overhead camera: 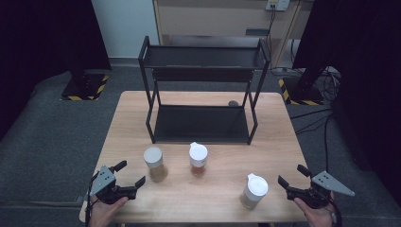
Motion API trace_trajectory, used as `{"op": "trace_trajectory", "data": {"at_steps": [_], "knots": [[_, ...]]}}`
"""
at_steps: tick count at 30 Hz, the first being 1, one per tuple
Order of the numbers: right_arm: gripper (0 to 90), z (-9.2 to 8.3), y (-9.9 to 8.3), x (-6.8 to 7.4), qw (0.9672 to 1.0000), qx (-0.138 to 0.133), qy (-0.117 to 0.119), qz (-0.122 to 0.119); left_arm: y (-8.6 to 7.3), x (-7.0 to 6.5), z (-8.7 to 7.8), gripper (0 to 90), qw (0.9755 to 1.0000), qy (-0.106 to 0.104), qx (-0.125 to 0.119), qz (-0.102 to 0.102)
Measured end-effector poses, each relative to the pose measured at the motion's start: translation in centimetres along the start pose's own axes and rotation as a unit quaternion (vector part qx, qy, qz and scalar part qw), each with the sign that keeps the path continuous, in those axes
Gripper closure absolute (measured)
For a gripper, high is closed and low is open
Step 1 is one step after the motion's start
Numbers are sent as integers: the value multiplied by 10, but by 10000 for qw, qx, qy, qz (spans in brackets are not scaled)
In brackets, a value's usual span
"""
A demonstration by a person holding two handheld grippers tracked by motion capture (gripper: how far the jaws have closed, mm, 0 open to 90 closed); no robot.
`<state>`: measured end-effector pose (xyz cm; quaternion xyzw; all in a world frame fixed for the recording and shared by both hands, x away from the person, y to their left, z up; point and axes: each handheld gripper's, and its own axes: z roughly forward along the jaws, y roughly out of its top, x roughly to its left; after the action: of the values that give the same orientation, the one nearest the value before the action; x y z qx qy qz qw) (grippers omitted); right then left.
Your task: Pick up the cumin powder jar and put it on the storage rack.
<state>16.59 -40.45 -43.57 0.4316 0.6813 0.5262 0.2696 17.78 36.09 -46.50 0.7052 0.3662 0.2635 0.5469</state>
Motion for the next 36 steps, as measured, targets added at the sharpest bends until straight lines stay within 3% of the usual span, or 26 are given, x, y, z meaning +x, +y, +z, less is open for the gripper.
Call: {"op": "trace_trajectory", "data": {"at_steps": [13, 21, 36], "knots": [[72, -2, 0, 0, 9999, 15, -67, 112, -2, 1, 1, 37, 10000, -39, -58, -15], [69, -6, 2, 6, 9998, 90, -186, 37, -1, 2, 0, 33, 9999, -70, -47, -58], [62, -6, 2, 4, 9998, 93, -161, 57, 5, -1, -4, 35, 9998, -69, -65, -167]]}}
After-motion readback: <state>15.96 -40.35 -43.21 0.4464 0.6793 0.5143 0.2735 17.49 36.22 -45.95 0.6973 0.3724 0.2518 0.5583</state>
